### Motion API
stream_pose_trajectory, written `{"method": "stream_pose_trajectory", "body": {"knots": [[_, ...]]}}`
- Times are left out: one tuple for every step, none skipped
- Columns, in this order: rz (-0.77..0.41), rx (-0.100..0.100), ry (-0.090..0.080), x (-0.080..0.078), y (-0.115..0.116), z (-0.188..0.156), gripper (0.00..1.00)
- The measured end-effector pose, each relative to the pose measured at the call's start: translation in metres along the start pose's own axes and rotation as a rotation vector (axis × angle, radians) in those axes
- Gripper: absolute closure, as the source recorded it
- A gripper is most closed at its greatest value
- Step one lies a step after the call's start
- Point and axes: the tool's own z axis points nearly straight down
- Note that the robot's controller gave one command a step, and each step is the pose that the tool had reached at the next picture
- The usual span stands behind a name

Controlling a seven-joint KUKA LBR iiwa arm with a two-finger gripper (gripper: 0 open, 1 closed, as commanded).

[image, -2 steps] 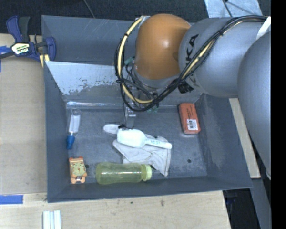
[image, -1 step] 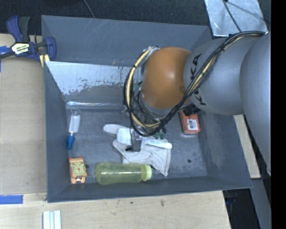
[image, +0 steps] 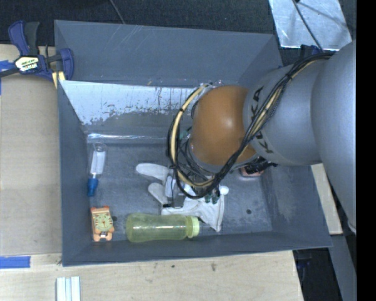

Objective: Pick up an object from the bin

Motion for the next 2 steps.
{"method": "stream_pose_trajectory", "body": {"knots": [[0.001,0.0,0.0,0.0,0.0,0.0,1.0],[-0.015,0.0,0.0,-0.048,0.022,-0.109,1.0]]}}
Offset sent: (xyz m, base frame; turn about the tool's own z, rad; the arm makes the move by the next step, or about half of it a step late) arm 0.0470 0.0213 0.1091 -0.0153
